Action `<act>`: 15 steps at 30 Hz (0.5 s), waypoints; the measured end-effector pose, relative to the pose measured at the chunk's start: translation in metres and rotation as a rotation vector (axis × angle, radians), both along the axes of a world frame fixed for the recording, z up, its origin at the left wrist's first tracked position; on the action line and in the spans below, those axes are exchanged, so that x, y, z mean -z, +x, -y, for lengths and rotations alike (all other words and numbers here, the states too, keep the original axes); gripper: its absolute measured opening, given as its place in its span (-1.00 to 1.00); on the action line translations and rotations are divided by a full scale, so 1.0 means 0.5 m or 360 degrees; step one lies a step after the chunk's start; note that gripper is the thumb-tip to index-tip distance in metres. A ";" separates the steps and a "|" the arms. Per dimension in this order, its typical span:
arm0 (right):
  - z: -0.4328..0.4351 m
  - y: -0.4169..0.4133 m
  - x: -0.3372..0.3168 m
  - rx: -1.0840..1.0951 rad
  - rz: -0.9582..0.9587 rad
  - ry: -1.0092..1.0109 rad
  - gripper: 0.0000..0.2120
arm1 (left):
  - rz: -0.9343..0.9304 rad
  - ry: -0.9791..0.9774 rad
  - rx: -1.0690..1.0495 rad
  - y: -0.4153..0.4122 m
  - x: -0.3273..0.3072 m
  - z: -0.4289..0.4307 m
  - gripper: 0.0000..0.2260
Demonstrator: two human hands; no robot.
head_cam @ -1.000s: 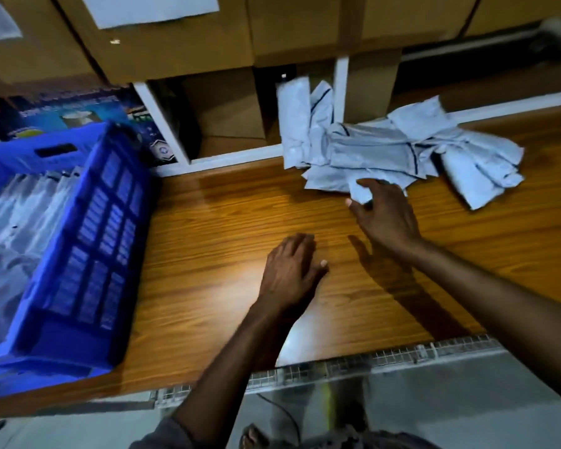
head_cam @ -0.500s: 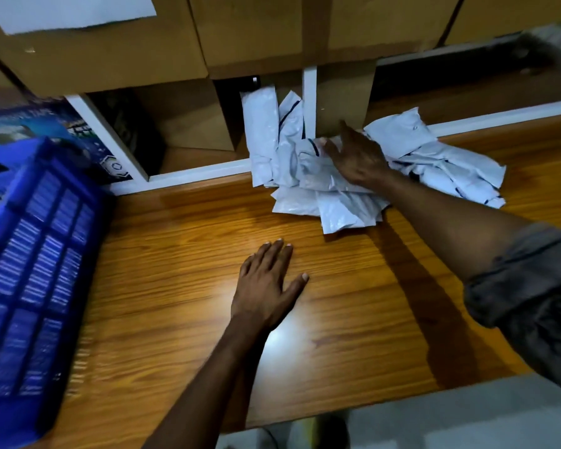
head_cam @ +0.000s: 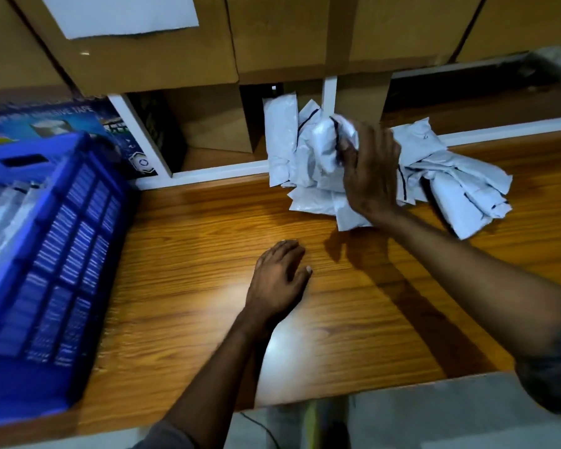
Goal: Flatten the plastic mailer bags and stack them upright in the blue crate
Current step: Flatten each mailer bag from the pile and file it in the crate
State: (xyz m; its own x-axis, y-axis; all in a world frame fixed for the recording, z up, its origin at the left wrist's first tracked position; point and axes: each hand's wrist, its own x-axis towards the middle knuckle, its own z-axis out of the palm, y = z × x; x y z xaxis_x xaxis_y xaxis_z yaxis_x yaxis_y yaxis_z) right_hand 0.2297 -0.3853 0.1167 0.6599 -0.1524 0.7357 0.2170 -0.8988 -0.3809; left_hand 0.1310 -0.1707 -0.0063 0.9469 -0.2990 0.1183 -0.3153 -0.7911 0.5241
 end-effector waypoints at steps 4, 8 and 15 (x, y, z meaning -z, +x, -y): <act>-0.110 -0.198 0.042 -0.0331 -0.0268 -0.0034 -0.71 | 0.0226 0.0023 -0.0161 -0.044 0.021 -0.096 -0.69; -0.233 -0.390 0.112 -0.0490 -0.0480 -0.0211 -0.69 | 0.0319 -0.0025 -0.0645 -0.131 0.033 -0.270 -0.70; -0.370 -0.480 0.208 -0.0504 -0.1251 -0.0566 -0.37 | 0.0164 -0.0524 -0.0731 -0.214 0.029 -0.401 -0.69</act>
